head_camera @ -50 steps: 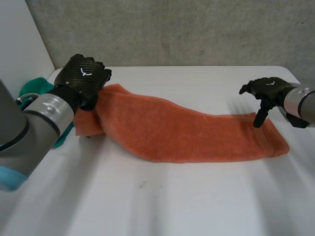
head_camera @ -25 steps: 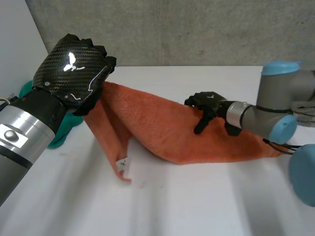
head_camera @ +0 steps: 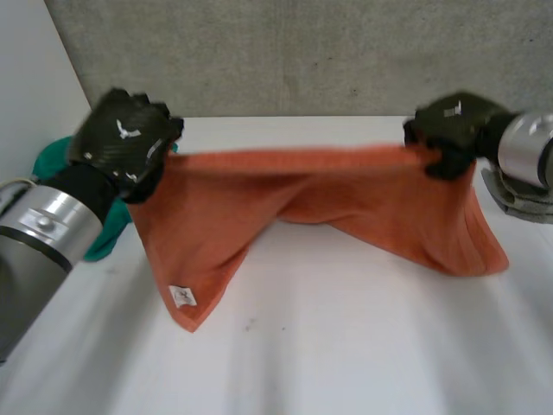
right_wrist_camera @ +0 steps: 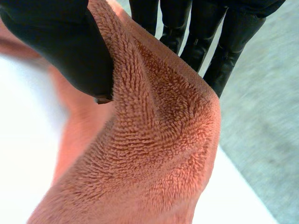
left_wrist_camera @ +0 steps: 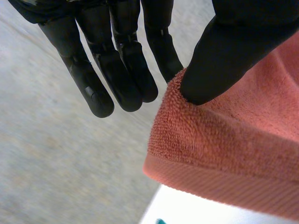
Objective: Fold the laundry.
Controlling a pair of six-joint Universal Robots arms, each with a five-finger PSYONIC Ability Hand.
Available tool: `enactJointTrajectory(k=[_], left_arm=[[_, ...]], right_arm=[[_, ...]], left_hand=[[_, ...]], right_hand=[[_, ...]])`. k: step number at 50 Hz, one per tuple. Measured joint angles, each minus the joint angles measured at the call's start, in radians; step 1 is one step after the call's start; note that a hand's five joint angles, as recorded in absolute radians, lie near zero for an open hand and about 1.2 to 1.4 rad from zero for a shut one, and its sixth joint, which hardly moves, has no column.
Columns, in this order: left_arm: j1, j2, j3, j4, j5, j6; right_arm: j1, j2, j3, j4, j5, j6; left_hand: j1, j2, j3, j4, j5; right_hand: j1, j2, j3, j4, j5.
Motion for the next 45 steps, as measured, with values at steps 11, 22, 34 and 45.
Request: enactJointTrajectory(k=[11, 22, 34, 45], left_arm=[[-0.046, -0.375, 0.246, 0.045, -0.051, -0.006], [-0.091, -0.550, 0.747, 0.220, -0.209, -0.079], [-0.090, -0.394, 0.515, 0.436, -0.232, -0.173], [-0.073, -0.378, 0.083, 0.344, -0.220, -0.145]], right_arm=[[0.018, 0.062, 0.017, -0.061, 0.134, -0.084], [0.139, 0.208, -0.350, -0.558, 0.259, -0.066], [0.185, 0.029, -0.074, -0.710, 0.262, -0.077], [0.187, -0.096, 0.499, -0.620, 0.257, -0.108]], left_hand=[[0.000, 0.001, 0.001, 0.003, 0.000], [0.000, 0.001, 0.001, 0.004, 0.000], [0.000, 0.001, 0.001, 0.004, 0.014], [0.000, 0.002, 0.002, 0.004, 0.014]], right_hand=[[0.000, 0.000, 0.000, 0.000, 0.000], [0.000, 0.000, 0.000, 0.002, 0.000], [0.000, 0.000, 0.000, 0.004, 0.009], [0.000, 0.000, 0.000, 0.004, 0.009]])
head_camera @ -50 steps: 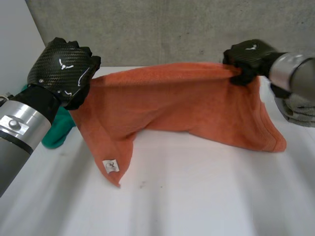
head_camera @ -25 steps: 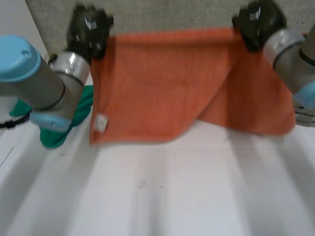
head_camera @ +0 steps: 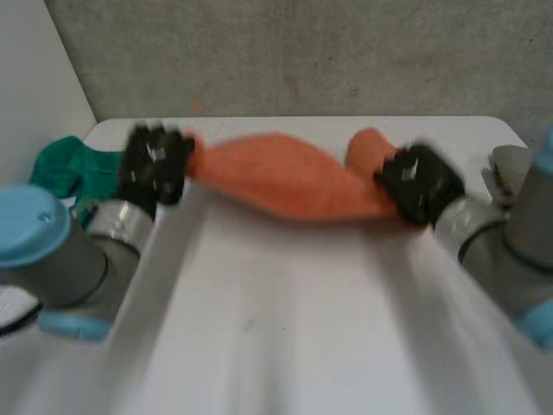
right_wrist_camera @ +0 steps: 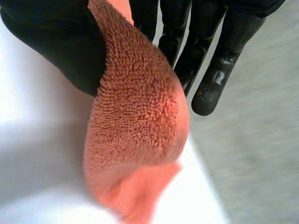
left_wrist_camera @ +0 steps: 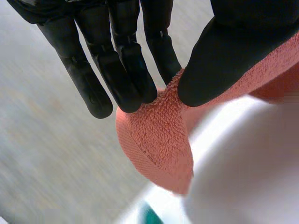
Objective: Fold the laundry.
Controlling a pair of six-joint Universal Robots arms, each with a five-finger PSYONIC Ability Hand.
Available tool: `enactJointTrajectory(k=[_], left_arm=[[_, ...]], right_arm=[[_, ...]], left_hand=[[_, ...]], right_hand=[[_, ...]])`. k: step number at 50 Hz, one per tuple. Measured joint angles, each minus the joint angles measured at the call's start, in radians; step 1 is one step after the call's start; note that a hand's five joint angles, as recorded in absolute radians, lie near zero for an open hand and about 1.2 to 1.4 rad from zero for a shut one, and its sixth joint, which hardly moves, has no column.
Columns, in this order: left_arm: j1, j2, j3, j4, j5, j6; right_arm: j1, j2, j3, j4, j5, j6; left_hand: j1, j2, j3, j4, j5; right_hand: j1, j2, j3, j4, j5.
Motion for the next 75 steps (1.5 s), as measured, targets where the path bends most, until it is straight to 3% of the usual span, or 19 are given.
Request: enactJointTrajectory(k=[7, 10, 12, 21, 29, 39, 52, 56, 65, 66, 68, 75], left_arm=[[-0.004, -0.085, -0.075, -0.119, 0.001, 0.051], [-0.002, -0.107, -0.044, -0.221, -0.007, 0.108], [0.001, -0.096, -0.029, -0.258, -0.009, 0.126], [0.018, 0.023, 0.033, -0.339, 0.002, 0.112], [0.021, -0.087, 0.164, -0.402, 0.031, 0.074], [0.021, -0.318, 0.441, -0.656, 0.052, 0.093], [0.018, -0.386, 0.493, -0.688, 0.030, 0.201], [0.015, -0.388, 0.490, -0.686, 0.009, 0.229], [0.012, -0.381, 0.480, -0.683, -0.007, 0.232], [0.013, -0.380, 0.475, -0.684, -0.008, 0.231], [0.013, -0.380, 0.471, -0.684, -0.009, 0.231], [0.009, -0.322, 0.415, -0.682, -0.028, 0.220]], right_arm=[[0.036, 0.082, 0.114, -0.014, -0.002, 0.004], [0.049, 0.130, 0.118, -0.036, -0.001, 0.010], [0.051, 0.139, 0.118, -0.042, -0.001, 0.013], [0.046, 0.108, 0.149, -0.051, -0.009, 0.032], [0.045, 0.092, 0.172, -0.057, -0.019, 0.033], [0.045, 0.093, 0.180, -0.058, -0.021, 0.031], [0.040, 0.093, 0.193, -0.058, -0.044, 0.028], [0.038, 0.093, 0.192, -0.058, -0.048, 0.028], [0.036, 0.091, 0.190, -0.058, -0.047, 0.029], [0.033, 0.090, 0.189, -0.057, -0.047, 0.030], [0.031, 0.089, 0.189, -0.057, -0.047, 0.030], [0.025, 0.086, 0.187, -0.050, -0.044, 0.032]], left_hand=[[-0.030, -0.110, -0.093, -0.102, -0.055], [-0.547, -0.587, -0.578, -0.596, -0.556], [-0.602, -0.668, -0.657, -0.675, -0.639], [-0.633, -0.734, -0.725, -0.747, -0.711], [-0.633, -0.738, -0.725, -0.750, -0.712], [-0.633, -0.737, -0.725, -0.750, -0.712], [-0.633, -0.736, -0.725, -0.748, -0.708], [-0.264, -0.373, -0.371, -0.378, -0.351], [-0.178, -0.243, -0.242, -0.248, -0.228], [-0.028, -0.109, -0.108, -0.112, -0.091], [0.024, -0.027, -0.029, -0.027, -0.014], [0.024, -0.007, -0.007, -0.005, -0.007]], right_hand=[[0.000, 0.000, 0.000, 0.000, 0.001], [0.000, 0.000, 0.000, 0.000, 0.002], [0.000, 0.000, 0.000, 0.000, 0.002], [0.000, 0.000, 0.000, 0.000, 0.005], [0.000, 0.000, 0.000, 0.000, 0.006], [0.000, 0.000, 0.000, 0.000, 0.006], [0.000, 0.000, 0.000, 0.000, 0.006], [0.000, 0.000, 0.000, 0.000, 0.006], [0.000, 0.000, 0.000, 0.000, 0.006], [0.000, 0.000, 0.000, 0.000, 0.006], [0.000, 0.000, 0.000, 0.000, 0.006], [0.000, 0.000, 0.000, 0.000, 0.006]])
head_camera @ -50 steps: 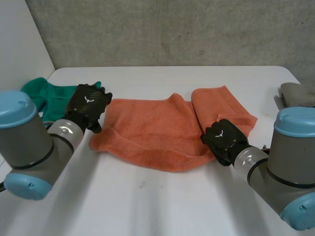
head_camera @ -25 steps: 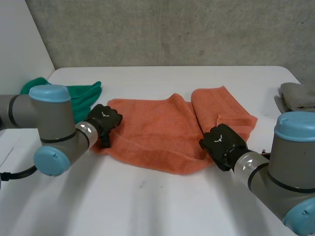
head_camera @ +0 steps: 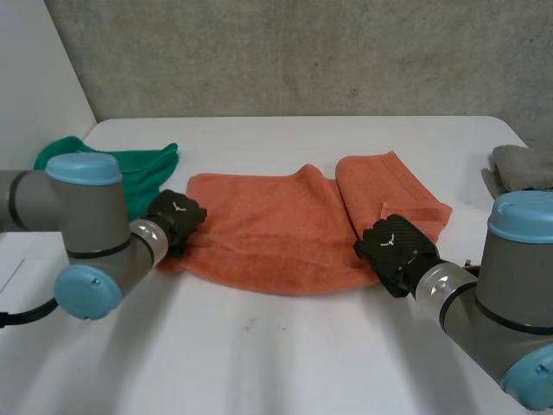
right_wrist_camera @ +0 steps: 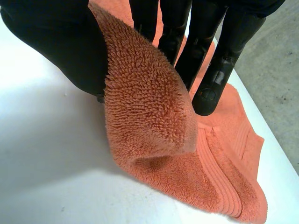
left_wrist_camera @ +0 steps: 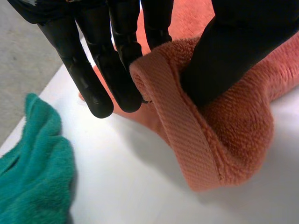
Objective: Fold the laundry.
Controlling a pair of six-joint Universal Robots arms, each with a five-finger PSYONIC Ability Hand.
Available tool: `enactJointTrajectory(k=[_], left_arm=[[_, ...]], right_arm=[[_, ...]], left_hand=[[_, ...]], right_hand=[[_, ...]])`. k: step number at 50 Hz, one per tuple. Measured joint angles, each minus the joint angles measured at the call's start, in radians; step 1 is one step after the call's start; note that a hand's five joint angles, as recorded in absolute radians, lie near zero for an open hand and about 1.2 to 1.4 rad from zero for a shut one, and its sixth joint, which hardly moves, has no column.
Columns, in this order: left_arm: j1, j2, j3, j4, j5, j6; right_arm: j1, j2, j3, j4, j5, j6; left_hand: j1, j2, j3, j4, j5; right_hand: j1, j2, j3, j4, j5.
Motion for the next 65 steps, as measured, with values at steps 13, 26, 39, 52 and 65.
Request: enactJointTrajectory(k=[13, 26, 39, 52, 65], left_arm=[[0.017, 0.370, -0.277, 0.120, -0.005, -0.146], [0.050, 0.465, -0.408, 0.182, -0.003, -0.160], [0.051, 0.495, -0.441, 0.178, -0.003, -0.159], [0.062, 0.500, -0.450, 0.179, -0.003, -0.160], [0.072, 0.499, -0.450, 0.180, -0.003, -0.160]], right_arm=[[-0.007, -0.043, -0.055, 0.244, -0.048, 0.020], [-0.295, -0.104, -0.231, 0.183, -0.116, 0.158], [-0.304, 0.233, -0.572, 0.435, -0.260, -0.242], [-0.262, 0.480, -0.816, 0.471, -0.297, -0.263], [-0.242, 0.688, -1.109, 0.595, -0.245, -0.231]], left_hand=[[0.000, 0.004, 0.001, 0.000, 0.000], [0.000, 0.004, 0.001, 0.000, 0.000], [0.000, 0.004, 0.001, 0.000, 0.000], [0.000, 0.004, 0.001, 0.001, 0.000], [0.000, 0.004, 0.001, 0.001, 0.000]], right_hand=[[-0.549, -0.676, -0.687, -0.695, -0.678], [-0.613, -0.735, -0.757, -0.776, -0.756], [-0.610, -0.733, -0.755, -0.760, -0.727], [-0.610, -0.733, -0.755, -0.757, -0.727], [-0.607, -0.731, -0.751, -0.761, -0.743]])
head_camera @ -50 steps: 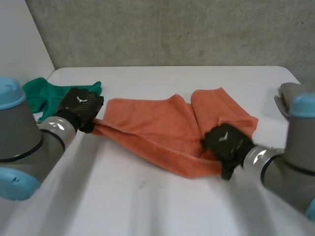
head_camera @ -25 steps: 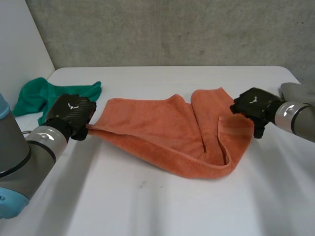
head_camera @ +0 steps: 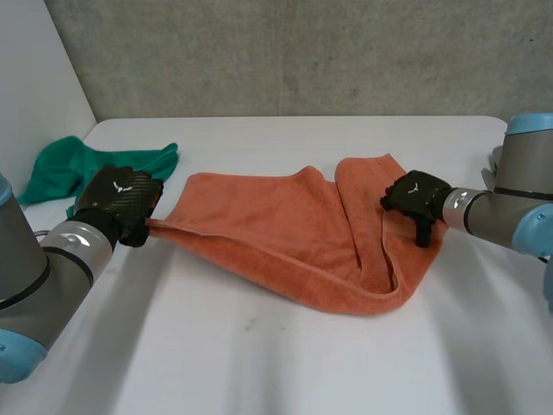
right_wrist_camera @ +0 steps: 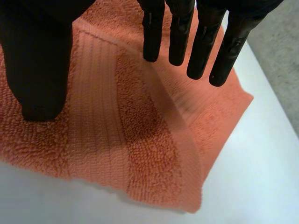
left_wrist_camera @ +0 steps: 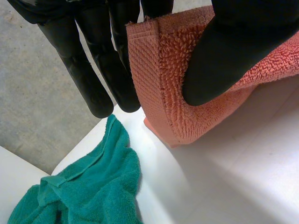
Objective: Fold the laundry.
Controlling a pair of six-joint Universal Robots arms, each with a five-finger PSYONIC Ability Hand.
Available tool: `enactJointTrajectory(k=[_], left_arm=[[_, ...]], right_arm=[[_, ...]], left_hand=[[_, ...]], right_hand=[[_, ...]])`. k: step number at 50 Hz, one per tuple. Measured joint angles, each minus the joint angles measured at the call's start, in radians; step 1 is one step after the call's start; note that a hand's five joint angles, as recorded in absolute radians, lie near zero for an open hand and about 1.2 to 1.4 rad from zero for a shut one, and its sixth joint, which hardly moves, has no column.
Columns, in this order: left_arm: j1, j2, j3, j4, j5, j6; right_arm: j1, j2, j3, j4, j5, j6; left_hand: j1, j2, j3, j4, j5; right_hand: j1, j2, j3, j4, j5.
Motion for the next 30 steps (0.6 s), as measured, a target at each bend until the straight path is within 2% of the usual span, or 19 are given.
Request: enactJointTrajectory(k=[2, 4, 6, 7, 8, 9, 11, 14, 19, 24, 25, 27, 30], left_arm=[[0.000, 0.000, 0.000, 0.000, 0.000, 0.000], [0.000, -0.001, 0.001, 0.001, 0.000, 0.000], [0.001, -0.001, 0.001, 0.001, 0.000, 0.000], [0.001, -0.001, 0.002, 0.001, 0.000, 0.000], [0.001, -0.001, 0.003, 0.001, 0.000, 0.000], [0.001, 0.000, 0.004, 0.001, 0.000, -0.001], [0.002, 0.001, 0.006, 0.001, -0.001, -0.001], [0.006, 0.007, 0.009, 0.001, -0.001, -0.002], [0.024, 0.041, 0.008, 0.000, -0.002, -0.004], [0.044, 0.077, 0.003, -0.002, 0.000, -0.004], [0.049, 0.084, 0.001, -0.003, 0.001, -0.004], [0.053, 0.091, -0.001, -0.006, 0.007, -0.004], [0.055, 0.092, -0.003, -0.008, 0.020, -0.005]], right_arm=[[0.000, 0.020, -0.031, 0.023, 0.003, 0.000], [0.001, 0.039, -0.063, 0.047, 0.007, 0.002], [0.002, 0.044, -0.074, 0.053, 0.008, 0.004], [0.004, 0.046, -0.082, 0.058, 0.010, 0.011], [0.006, 0.044, -0.087, 0.059, 0.010, 0.020], [0.009, 0.037, -0.092, 0.057, 0.009, 0.037], [0.014, 0.013, -0.092, 0.047, 0.008, 0.080], [0.014, -0.014, -0.085, 0.038, 0.006, 0.118], [0.005, -0.195, 0.046, 0.011, -0.013, 0.241], [-0.022, -0.330, 0.190, -0.001, -0.022, 0.252], [-0.033, -0.360, 0.231, -0.003, -0.024, 0.243], [-0.047, -0.391, 0.283, -0.007, -0.023, 0.220], [-0.056, -0.390, 0.311, -0.010, -0.020, 0.192]], left_hand=[[0.000, 0.000, 0.000, 0.000, 0.000], [0.000, 0.000, 0.000, 0.000, 0.000], [0.000, 0.000, 0.000, 0.000, 0.000], [0.000, 0.000, 0.000, 0.000, 0.000], [0.000, 0.000, 0.000, 0.000, 0.000], [0.000, 0.000, 0.000, 0.000, 0.000], [0.000, 0.000, 0.000, 0.000, 0.000], [0.000, 0.000, 0.000, 0.000, 0.000], [0.000, 0.000, 0.000, 0.000, 0.000], [0.000, 0.000, 0.000, 0.000, 0.000], [0.000, 0.000, 0.000, 0.000, 0.000], [0.000, 0.000, 0.000, 0.000, 0.000], [0.000, 0.000, 0.000, 0.000, 0.000]], right_hand=[[0.040, 0.038, 0.049, 0.044, 0.046], [0.197, 0.367, 0.371, 0.358, 0.304], [0.197, 0.367, 0.371, 0.358, 0.304], [0.287, 0.647, 0.645, 0.648, 0.566], [0.287, 0.647, 0.645, 0.648, 0.566], [0.287, 0.727, 0.740, 0.744, 0.716], [0.287, 0.731, 0.752, 0.757, 0.743], [0.287, 0.731, 0.752, 0.759, 0.746], [0.287, 0.731, 0.752, 0.760, 0.745], [0.287, 0.731, 0.752, 0.760, 0.746], [0.351, 0.706, 0.729, 0.735, 0.726], [0.265, 0.376, 0.408, 0.413, 0.425], [0.067, 0.086, 0.098, 0.112, 0.117]])
